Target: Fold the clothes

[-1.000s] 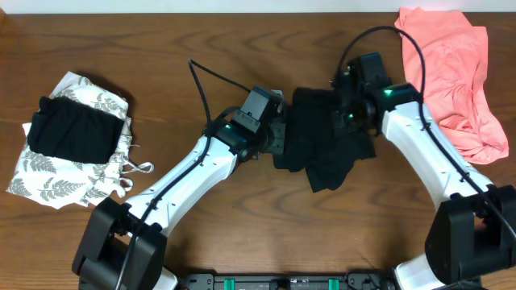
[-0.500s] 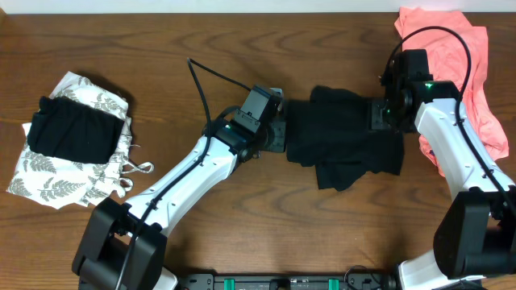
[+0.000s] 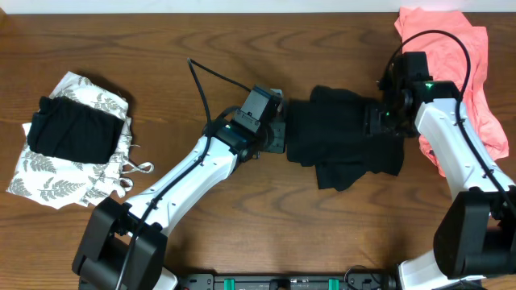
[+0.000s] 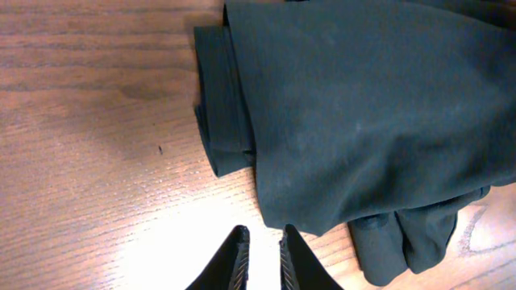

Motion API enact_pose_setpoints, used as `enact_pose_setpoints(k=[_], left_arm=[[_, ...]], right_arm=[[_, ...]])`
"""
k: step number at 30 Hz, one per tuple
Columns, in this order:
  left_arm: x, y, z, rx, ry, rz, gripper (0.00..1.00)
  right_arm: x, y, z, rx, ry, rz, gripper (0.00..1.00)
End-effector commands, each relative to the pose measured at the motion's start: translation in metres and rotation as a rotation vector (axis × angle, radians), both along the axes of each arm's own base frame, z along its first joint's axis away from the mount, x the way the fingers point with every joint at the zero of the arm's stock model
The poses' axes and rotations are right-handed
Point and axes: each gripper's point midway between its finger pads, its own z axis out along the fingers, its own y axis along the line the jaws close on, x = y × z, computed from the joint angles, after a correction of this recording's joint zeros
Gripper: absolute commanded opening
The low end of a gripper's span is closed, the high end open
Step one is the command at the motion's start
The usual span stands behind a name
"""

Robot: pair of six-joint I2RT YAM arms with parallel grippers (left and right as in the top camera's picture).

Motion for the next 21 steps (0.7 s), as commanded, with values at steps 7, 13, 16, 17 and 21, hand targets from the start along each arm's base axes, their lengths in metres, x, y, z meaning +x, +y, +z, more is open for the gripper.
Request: enact_pose_setpoints(k=[7, 13, 16, 17, 21], left_arm=[[-0.008, -0.006, -0.01, 0.032, 0.017, -0.033, 0.32], [-0.004, 0.005, -0.013, 0.049, 0.027, -0.019, 0.33], [0.001, 0.015, -0.014, 0.055, 0.035, 0.006, 0.33], [0.002, 0.019, -0.014, 0.057, 0.038, 0.015, 0.33], [0.004, 0.033, -0.018, 0.072, 0.065, 0.048, 0.33]], right_arm=[[-0.006, 0.038, 0.001, 0.036, -0.003, 0.23, 0.65], [-0.027, 0.061, -0.016, 0.006, 0.036, 0.409, 0.91], [-0.016, 0.076, -0.017, -0.037, -0.032, 0.449, 0.91], [-0.01, 0.079, -0.017, -0.05, -0.056, 0.43, 0.91], [0.007, 0.098, -0.011, -0.033, -0.144, 0.425, 0.9]])
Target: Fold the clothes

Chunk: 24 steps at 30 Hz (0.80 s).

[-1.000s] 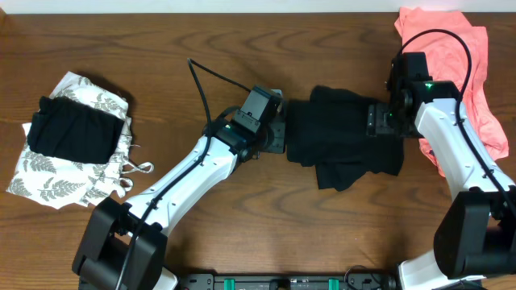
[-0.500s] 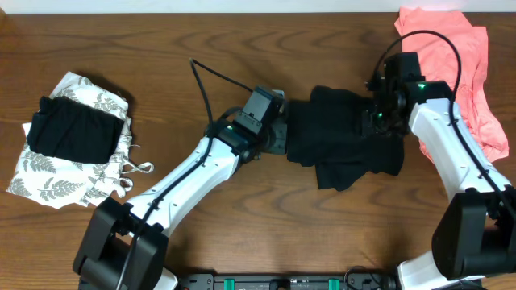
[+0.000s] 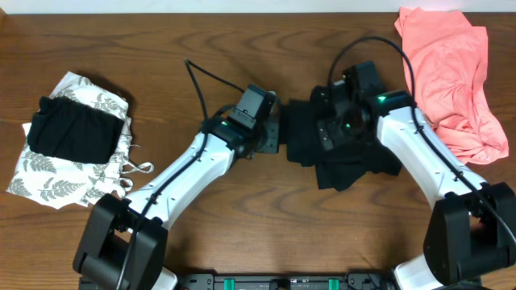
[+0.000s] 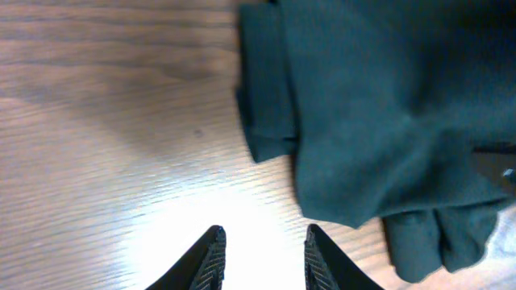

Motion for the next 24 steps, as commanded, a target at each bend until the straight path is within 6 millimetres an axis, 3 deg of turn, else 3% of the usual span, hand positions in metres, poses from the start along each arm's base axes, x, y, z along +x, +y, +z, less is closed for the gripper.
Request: enact_pose_setpoints(k=[1, 7, 13, 19, 24], left_arm=[[0.003, 0.015, -0.006, 0.031, 0.022, 0.022, 0.33], [0.005, 0.036, -0.01, 0.05, 0.059, 0.07, 0.33], [0.009, 0.061, -0.008, 0.059, 0.081, 0.132, 0.32], [0.015, 0.087, 0.008, 0.046, 0.061, 0.203, 0.32], [0.015, 0.093, 0.021, 0.039, 0.031, 0.205, 0.33]], right_arm=[[0.005, 0.006, -0.004, -0.018, -0.023, -0.001, 0.9], [0.005, 0.023, -0.02, -0.025, -0.012, 0.041, 0.91], [0.0, 0.053, -0.039, -0.041, -0.006, 0.114, 0.91], [0.008, 0.066, -0.04, -0.179, -0.115, 0.144, 0.92], [0.014, 0.072, -0.054, -0.219, -0.138, 0.152, 0.92]])
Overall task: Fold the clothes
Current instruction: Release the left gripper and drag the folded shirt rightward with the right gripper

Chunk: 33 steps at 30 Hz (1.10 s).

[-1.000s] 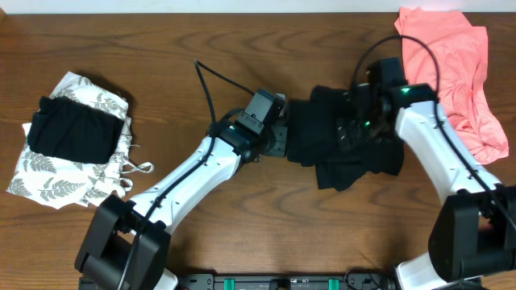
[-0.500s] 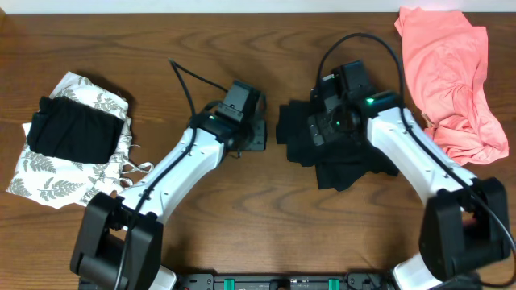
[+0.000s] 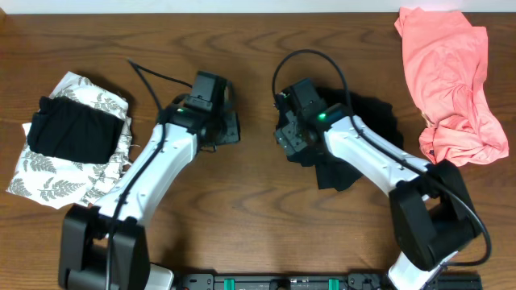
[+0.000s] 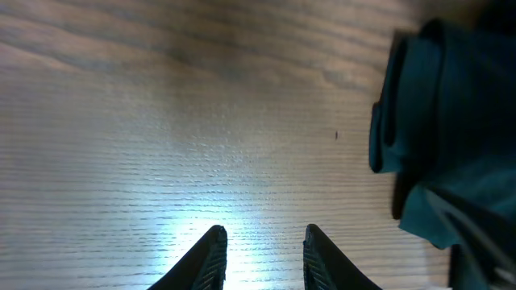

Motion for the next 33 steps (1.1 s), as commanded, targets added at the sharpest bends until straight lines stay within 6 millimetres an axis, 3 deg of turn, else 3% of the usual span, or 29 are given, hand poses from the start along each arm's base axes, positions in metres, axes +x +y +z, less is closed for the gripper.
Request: enact_pose_setpoints(k=[1, 7, 12, 13, 15, 21, 22, 23, 27, 30, 33], left_arm=[[0.001, 0.002, 0.016, 0.005, -0.049, -0.024, 0.33], [-0.004, 0.004, 0.013, 0.013, -0.025, -0.024, 0.32], [-0.004, 0.004, 0.013, 0.013, -0.025, -0.024, 0.33], [-0.005, 0.004, 0.013, 0.013, -0.025, -0.024, 0.33], [-0.005, 0.004, 0.013, 0.013, -0.025, -0.024, 0.33], [-0.006, 0.005, 0.013, 0.015, -0.018, -0.024, 0.33], [-0.006, 0.005, 0.012, 0.016, -0.016, -0.024, 0.33], [-0.007, 0.005, 0.012, 0.016, -0.015, -0.024, 0.33], [-0.007, 0.005, 0.012, 0.017, -0.015, -0.024, 0.33], [-0.007, 0.005, 0.012, 0.017, -0.015, -0.023, 0.33], [-0.007, 0.005, 0.012, 0.017, -0.015, -0.024, 0.33]], right_arm=[[0.003, -0.008, -0.024, -0.09, -0.004, -0.029, 0.92], [-0.001, -0.014, -0.055, -0.219, 0.007, -0.021, 0.93], [0.001, -0.01, -0.058, -0.278, -0.039, -0.005, 0.85], [0.001, -0.009, -0.057, -0.286, -0.05, -0.004, 0.79], [0.002, -0.008, -0.055, -0.302, -0.066, -0.004, 0.54], [-0.001, -0.014, -0.055, -0.308, -0.051, -0.045, 0.21], [-0.001, -0.016, -0.053, -0.308, -0.043, -0.059, 0.11], [-0.002, -0.017, -0.05, -0.307, -0.032, -0.076, 0.01], [-0.003, -0.005, -0.023, -0.25, -0.014, -0.058, 0.01], [0.0, 0.01, 0.015, -0.151, -0.047, -0.043, 0.01], [0.007, 0.018, 0.066, -0.044, -0.127, -0.053, 0.01]])
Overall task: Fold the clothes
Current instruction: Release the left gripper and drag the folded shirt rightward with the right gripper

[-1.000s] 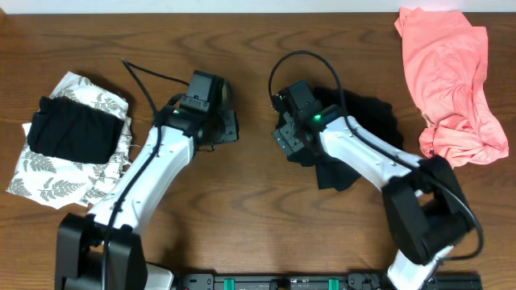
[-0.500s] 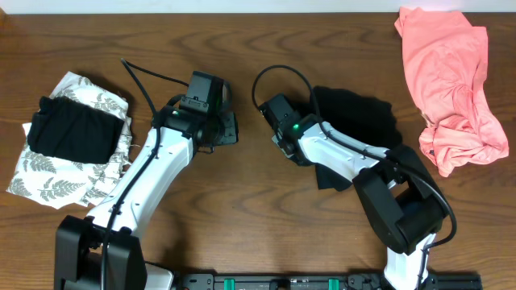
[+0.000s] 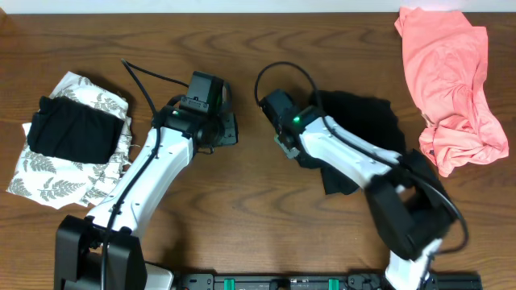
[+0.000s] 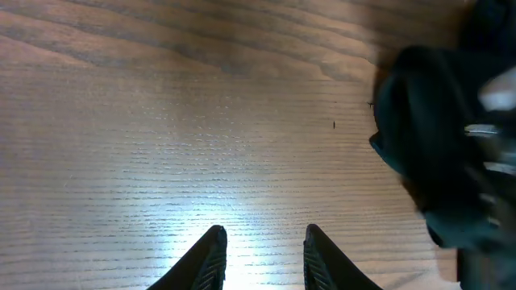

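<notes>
A black garment [image 3: 359, 121] lies crumpled at the table's middle right. Its left edge is bunched up where my right gripper [image 3: 284, 143] is shut on it. In the left wrist view that raised edge [image 4: 419, 121] shows blurred at the right. My left gripper [image 4: 264, 231] is open over bare wood with nothing between its fingers, well left of the garment [image 3: 228, 131]. A pink garment [image 3: 451, 72] lies unfolded at the far right corner.
At the far left, a folded black piece [image 3: 72, 129] rests on a folded white leaf-print piece [image 3: 56, 181]. A black cable [image 3: 153, 76] arcs behind the left arm. Bare wooden table [image 3: 242, 217] lies between the arms and along the front.
My right gripper has shifted slightly further left, and the garment's left edge is now bunched and raised. The left gripper stays open in about the same place.
At first my left gripper was nearly shut at the garment's left edge and the right gripper was on its right part. The left then opened and drew back left. The right gripper crossed over the garment to its left edge, where it is now.
</notes>
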Motion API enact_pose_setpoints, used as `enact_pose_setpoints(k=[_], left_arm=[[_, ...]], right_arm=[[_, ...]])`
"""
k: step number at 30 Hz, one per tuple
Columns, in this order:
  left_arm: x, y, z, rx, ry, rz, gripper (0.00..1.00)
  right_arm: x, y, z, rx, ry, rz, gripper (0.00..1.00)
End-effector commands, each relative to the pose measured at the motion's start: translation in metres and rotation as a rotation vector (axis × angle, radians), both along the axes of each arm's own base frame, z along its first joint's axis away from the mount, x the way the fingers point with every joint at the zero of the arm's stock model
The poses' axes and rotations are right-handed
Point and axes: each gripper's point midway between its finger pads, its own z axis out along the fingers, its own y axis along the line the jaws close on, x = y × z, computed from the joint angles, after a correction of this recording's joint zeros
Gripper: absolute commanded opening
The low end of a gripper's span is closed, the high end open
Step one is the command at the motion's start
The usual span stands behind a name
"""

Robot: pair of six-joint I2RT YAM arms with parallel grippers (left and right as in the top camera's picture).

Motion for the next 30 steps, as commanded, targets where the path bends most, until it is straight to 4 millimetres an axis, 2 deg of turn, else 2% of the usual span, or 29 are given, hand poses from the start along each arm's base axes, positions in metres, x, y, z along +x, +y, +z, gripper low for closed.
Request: enact_pose_setpoints(k=[1, 5, 10, 17, 20, 23, 27, 30], left_arm=[[0.001, 0.001, 0.004, 0.008, -0.013, -0.008, 0.33], [0.001, 0.002, 0.004, 0.007, -0.013, -0.008, 0.33], [0.001, 0.002, 0.004, 0.007, -0.014, -0.008, 0.33], [0.0, 0.002, 0.003, 0.009, -0.009, -0.008, 0.33], [0.0, 0.002, 0.003, 0.008, -0.01, -0.008, 0.33], [0.0, 0.001, 0.004, 0.007, -0.01, -0.008, 0.33], [0.0, 0.0, 0.004, 0.001, -0.008, -0.011, 0.33], [-0.002, -0.012, 0.007, -0.062, -0.004, -0.04, 0.33]], right_arm=[[0.019, 0.018, 0.089, 0.206, -0.158, -0.018, 0.01], [0.023, 0.01, 0.133, 0.284, -0.236, -0.03, 0.01], [0.022, 0.018, 0.148, 0.357, -0.246, -0.007, 0.01], [0.04, -0.008, 0.162, 0.329, -0.318, -0.1, 0.01], [0.049, -0.03, 0.178, 0.344, -0.352, -0.158, 0.01], [0.055, -0.062, 0.19, 0.332, -0.373, -0.228, 0.01], [0.05, -0.123, 0.184, 0.255, -0.334, -0.36, 0.01], [0.041, -0.163, 0.173, 0.205, -0.274, -0.454, 0.01]])
